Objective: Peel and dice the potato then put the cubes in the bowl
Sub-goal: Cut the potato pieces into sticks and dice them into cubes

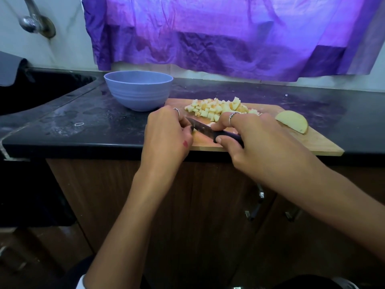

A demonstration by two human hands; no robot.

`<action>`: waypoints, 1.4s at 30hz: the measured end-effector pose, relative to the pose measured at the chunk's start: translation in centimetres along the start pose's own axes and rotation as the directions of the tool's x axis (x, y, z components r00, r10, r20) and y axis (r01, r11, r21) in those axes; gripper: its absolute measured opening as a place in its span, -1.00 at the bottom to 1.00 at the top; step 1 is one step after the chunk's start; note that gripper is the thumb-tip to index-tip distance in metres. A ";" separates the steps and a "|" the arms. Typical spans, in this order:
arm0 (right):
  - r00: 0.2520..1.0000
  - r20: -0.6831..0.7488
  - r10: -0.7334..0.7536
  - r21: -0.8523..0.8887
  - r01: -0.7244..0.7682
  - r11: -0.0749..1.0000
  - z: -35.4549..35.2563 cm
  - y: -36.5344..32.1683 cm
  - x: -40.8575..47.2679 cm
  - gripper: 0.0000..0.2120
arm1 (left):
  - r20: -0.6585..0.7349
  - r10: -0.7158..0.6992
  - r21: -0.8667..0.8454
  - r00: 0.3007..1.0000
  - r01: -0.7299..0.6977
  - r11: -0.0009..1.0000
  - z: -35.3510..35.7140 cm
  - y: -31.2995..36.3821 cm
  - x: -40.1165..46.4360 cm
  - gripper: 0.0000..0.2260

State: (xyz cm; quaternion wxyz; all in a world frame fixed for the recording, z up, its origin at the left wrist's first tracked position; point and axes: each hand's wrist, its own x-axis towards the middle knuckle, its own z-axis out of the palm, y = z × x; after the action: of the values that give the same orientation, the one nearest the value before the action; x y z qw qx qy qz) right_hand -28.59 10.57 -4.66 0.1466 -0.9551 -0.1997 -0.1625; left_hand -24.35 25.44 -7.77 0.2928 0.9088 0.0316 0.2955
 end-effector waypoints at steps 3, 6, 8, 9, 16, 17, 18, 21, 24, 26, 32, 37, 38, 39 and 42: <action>1.000 0.000 -0.009 -0.033 0.009 0.999 0.2 -0.4 0.2 -0.74 | 0.001 -0.007 0.020 1.000 0.007 1.000 0.1 0.1 0.1 -0.87; 1.000 -0.009 -0.027 -0.066 0.026 0.997 0.6 -0.5 0.3 -0.77 | -0.013 -0.023 0.025 1.000 0.023 0.999 0.2 0.0 0.1 -0.86; 0.999 -0.012 -0.036 -0.092 0.035 0.995 0.6 -0.5 0.4 -0.78 | -0.024 -0.029 0.017 0.999 0.029 0.999 0.3 0.0 0.0 -0.87; 0.999 -0.008 -0.039 -0.103 0.038 0.994 0.6 -0.5 0.4 -0.78 | -0.027 -0.030 0.014 0.999 0.030 0.999 0.3 0.0 0.0 -0.88; 0.998 0.000 -0.059 -0.166 0.059 0.984 0.8 -0.9 0.5 -0.83 | -0.011 -0.041 0.014 0.999 0.041 0.999 0.2 0.2 0.0 -0.89; 0.998 -0.003 -0.064 -0.196 0.062 0.979 0.6 -0.8 0.5 -0.83 | -0.008 -0.033 0.008 0.999 0.034 0.999 0.2 0.2 0.0 -0.90; 0.997 -0.010 -0.071 -0.231 0.066 0.971 0.4 -0.6 0.5 -0.81 | -0.003 -0.021 0.005 1.000 0.021 1.000 0.1 0.1 -0.1 -0.90; 0.996 -0.062 -0.071 -0.253 0.053 0.966 -0.5 1.1 0.5 -0.75 | 0.032 0.038 0.017 0.999 -0.038 0.999 0.0 0.0 -0.1 -0.90; 0.990 -0.137 0.023 -0.156 -0.044 0.987 -1.8 3.9 1.0 -0.74 | 0.124 0.045 0.025 0.991 -0.048 0.999 0.1 0.2 1.0 -0.90; 0.987 -0.155 0.052 -0.157 -0.076 0.985 -2.7 6.1 0.9 -0.76 | 0.156 0.060 0.023 0.986 -0.065 0.998 0.4 0.7 2.0 -0.89; 0.990 -0.139 -0.039 -0.191 0.012 0.981 -3.9 9.5 -1.7 -0.69 | 0.177 0.112 0.050 0.978 -0.123 0.991 1.2 1.5 4.3 -0.92; 0.981 -0.090 -0.170 -0.193 0.151 0.970 -2.7 9.3 -0.4 -0.69 | 0.144 0.102 0.021 0.984 -0.106 0.994 1.8 0.8 4.1 -0.83; 0.976 -0.103 -0.192 -0.208 0.167 0.964 -2.2 9.2 0.3 -0.73 | 0.128 0.097 0.013 0.987 -0.100 0.995 1.9 0.8 4.1 -0.83; 0.972 -0.114 -0.205 -0.226 0.175 0.958 -1.7 9.0 1.2 -0.75 | 0.106 0.093 0.012 0.990 -0.094 0.995 1.9 0.7 4.1 -0.83; 0.975 -0.133 -0.179 -0.273 0.138 0.952 -0.8 8.5 3.6 -0.75 | 0.060 0.083 0.016 0.995 -0.084 0.996 2.0 0.4 4.1 -0.84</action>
State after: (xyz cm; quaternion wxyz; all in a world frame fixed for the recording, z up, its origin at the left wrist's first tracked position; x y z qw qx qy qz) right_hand -22.03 3.99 -4.45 0.0205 -0.9313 -0.2404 -0.2729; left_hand -19.89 25.08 -6.72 0.2724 0.9204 -0.0122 0.2802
